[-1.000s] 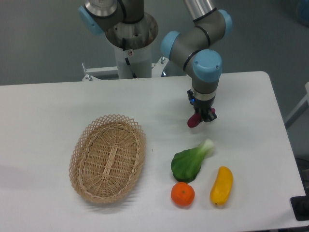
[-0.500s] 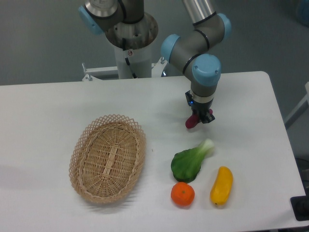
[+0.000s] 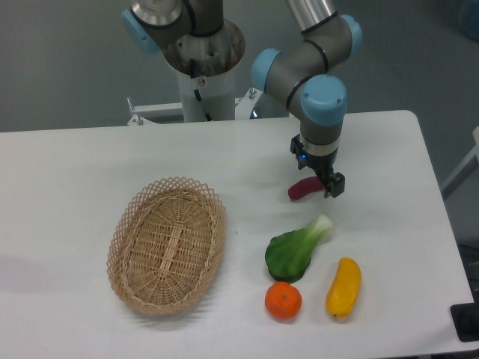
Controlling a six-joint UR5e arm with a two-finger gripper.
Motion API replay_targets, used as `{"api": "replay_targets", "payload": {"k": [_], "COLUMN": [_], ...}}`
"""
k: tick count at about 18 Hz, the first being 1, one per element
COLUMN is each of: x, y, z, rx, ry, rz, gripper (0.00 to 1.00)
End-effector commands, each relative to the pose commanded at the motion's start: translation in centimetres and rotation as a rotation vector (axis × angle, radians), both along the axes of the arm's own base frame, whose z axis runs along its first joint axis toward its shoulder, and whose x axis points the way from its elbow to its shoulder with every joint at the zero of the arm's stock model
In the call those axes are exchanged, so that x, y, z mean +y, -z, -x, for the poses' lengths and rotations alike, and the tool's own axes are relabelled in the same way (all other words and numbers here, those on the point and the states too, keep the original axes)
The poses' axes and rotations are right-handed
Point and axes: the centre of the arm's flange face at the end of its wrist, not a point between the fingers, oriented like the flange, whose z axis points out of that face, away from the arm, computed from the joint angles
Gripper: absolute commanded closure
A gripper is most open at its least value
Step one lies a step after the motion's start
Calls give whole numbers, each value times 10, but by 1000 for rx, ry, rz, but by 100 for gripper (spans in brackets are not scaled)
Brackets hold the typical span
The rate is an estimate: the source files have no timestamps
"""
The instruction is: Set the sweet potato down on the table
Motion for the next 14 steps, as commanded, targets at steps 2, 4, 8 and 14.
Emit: {"api": "replay_targets", "payload": {"k": [2, 4, 8, 14], "x": [3, 11, 26, 22], "y": [-26, -46, -100, -167], "z": [4, 8, 29, 58], "rx": [45, 76, 158, 231], "ry": [-49, -43, -65, -75], "rz": [-36, -94, -202, -230], "gripper": [0, 0, 0, 0]}}
